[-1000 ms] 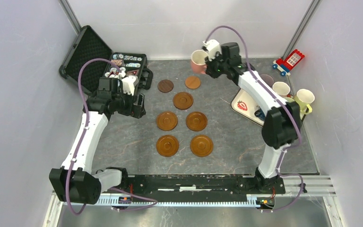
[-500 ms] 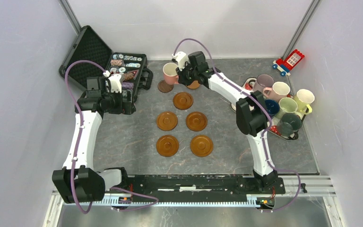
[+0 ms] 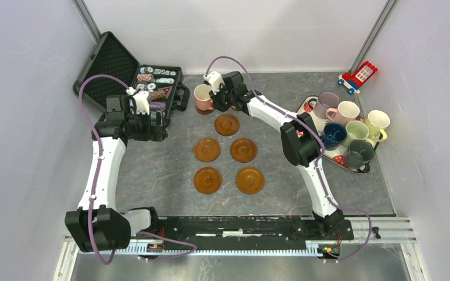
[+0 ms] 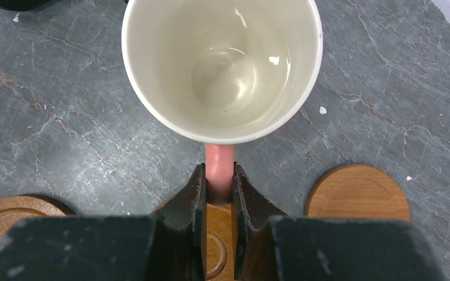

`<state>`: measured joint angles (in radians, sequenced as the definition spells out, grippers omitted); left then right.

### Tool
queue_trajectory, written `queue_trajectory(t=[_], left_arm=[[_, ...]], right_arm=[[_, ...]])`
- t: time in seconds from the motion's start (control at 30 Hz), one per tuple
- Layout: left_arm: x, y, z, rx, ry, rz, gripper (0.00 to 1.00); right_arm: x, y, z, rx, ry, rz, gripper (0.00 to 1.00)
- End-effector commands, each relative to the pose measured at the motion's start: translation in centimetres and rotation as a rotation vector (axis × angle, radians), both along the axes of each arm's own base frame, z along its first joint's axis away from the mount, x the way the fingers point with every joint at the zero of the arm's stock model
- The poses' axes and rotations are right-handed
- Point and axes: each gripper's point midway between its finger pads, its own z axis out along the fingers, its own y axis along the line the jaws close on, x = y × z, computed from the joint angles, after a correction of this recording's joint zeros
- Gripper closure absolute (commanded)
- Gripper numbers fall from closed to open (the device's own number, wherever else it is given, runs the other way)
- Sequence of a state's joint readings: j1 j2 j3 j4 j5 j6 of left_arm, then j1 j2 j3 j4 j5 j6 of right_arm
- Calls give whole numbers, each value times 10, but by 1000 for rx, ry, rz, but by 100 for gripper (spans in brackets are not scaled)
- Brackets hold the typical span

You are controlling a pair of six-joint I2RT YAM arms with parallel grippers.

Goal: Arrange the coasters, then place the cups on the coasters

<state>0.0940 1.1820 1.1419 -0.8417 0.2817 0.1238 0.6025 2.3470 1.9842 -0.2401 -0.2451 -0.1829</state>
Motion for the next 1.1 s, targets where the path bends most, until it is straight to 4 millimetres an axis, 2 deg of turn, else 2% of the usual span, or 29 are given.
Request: queue_trajectory(t=[0.0, 0.27, 0.77, 1.07], left_arm=[[1, 0, 17, -19, -52, 22, 0], [0, 1, 15, -10, -53, 25, 0], [-3, 1, 10, -11, -50, 29, 0], [-1, 2, 8, -9, -45, 29, 0]], right_arm=[[28, 26, 80, 143, -212, 5, 100], [29, 30, 72, 129, -217, -6, 100], [25, 20, 55, 78, -179, -33, 100], [22, 23, 44, 71, -163, -25, 99]])
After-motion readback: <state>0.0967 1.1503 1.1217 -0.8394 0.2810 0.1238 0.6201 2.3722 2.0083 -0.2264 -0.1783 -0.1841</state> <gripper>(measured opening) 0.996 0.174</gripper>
